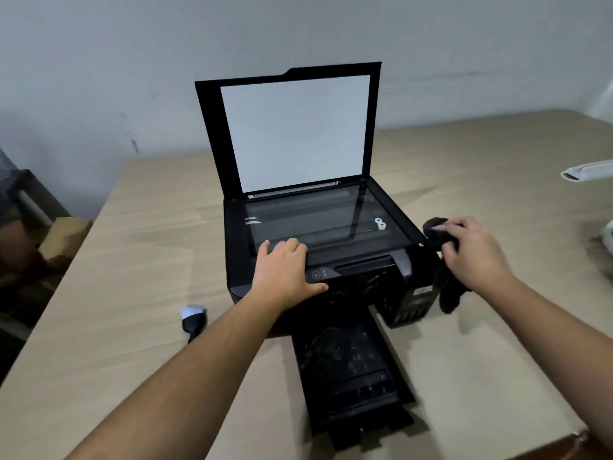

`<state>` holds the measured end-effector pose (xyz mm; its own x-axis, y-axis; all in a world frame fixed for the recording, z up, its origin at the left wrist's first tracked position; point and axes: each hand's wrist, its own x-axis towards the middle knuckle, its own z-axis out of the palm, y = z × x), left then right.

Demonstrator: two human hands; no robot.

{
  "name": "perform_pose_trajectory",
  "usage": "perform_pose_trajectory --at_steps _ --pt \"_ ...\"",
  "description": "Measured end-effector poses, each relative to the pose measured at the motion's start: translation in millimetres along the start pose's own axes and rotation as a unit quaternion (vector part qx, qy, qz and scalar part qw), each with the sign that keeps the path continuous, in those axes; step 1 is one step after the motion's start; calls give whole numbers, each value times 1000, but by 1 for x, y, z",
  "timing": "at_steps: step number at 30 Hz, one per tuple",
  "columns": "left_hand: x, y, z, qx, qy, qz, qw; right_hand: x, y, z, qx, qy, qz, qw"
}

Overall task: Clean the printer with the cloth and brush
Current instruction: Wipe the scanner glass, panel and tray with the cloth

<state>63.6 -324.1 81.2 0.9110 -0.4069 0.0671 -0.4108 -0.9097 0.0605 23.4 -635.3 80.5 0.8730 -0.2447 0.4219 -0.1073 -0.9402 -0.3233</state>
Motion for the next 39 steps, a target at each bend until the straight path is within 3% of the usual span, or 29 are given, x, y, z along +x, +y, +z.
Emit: perform_pose_trajectory --at_steps 3,6,12,15,18,22,26,30,33,37,39 --pt "1 9 4 -11 20 30 999 -15 1 -6 36 84 -5 996" --pt "1 22 8 -17 2 57 998 -44 -6 15 51 61 -91 993" --pt "-1 27 13 -17 2 24 1000 -110 35 57 20 -23 -165 986" --pt "-1 34 12 -15 7 2 1000 -93 37 54 77 48 -157 983" --pt "-1 41 14 -15 15 -25 999 -79 22 60 82 107 -281 950" --pt "-5 44 18 -29 15 -56 998 -85 58 89 -47 29 -476 878" --pt "-5 46 20 -42 16 -76 996 -71 84 71 -10 52 -424 904" --pt "-3 51 21 -59 29 -91 994 -55 44 58 52 121 -390 911" --pt "-3 51 20 -61 14 -93 994 -59 38 72 8 98 -446 889" --pt "-5 50 19 -55 2 -92 994 -61 82 77 -79 10 -564 822" --pt "-6 50 18 -54 -2 -88 995 -58 97 67 -91 4 -551 830"
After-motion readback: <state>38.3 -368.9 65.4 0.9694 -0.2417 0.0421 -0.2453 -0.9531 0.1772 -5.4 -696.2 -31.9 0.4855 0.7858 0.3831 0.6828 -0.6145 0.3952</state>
